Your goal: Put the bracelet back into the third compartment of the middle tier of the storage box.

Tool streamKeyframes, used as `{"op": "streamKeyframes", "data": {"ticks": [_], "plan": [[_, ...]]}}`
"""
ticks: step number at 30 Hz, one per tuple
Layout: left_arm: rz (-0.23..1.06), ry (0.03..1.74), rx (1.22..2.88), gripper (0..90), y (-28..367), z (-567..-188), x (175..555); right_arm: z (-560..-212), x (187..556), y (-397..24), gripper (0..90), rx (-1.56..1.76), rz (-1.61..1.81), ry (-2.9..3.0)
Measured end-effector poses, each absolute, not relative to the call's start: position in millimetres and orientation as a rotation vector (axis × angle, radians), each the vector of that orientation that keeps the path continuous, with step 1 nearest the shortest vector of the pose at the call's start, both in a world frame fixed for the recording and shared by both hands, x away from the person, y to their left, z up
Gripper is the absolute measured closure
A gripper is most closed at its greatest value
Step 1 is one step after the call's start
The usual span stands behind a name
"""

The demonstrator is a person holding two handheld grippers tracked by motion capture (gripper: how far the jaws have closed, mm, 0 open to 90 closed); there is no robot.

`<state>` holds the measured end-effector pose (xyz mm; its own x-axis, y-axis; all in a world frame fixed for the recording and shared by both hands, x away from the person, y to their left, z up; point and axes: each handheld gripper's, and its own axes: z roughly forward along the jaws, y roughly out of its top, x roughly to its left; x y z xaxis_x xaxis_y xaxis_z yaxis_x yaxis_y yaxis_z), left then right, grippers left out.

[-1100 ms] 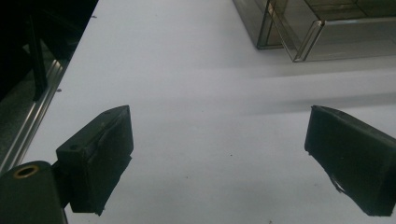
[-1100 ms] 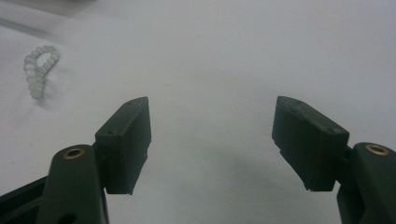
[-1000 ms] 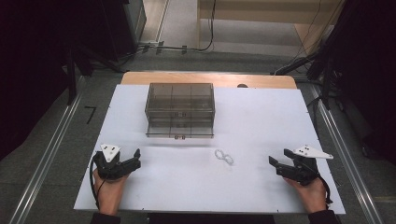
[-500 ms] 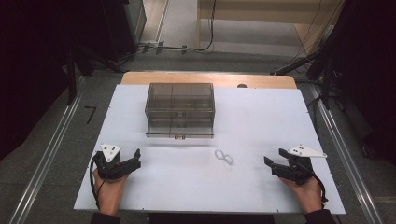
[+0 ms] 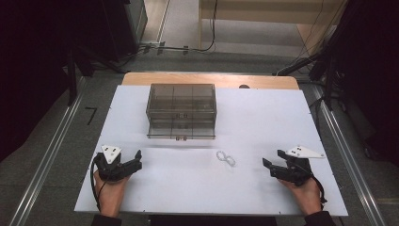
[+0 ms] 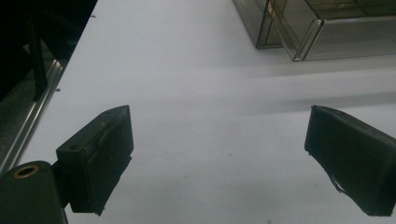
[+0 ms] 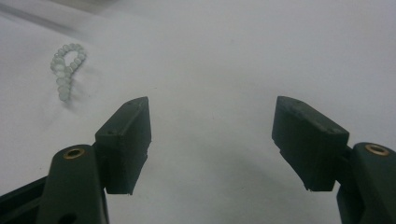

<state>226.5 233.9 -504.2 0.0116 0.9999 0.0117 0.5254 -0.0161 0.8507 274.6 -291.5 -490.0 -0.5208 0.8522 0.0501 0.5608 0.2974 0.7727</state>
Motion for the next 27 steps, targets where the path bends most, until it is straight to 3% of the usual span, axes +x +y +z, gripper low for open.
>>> {"op": "streamKeyframes", "data": {"ticks": [27], "plan": [[0.889,1.587,1.627,8.1,233,-505,228,-490,275,-274,26.6,1.239,1.100,2.233]]}}
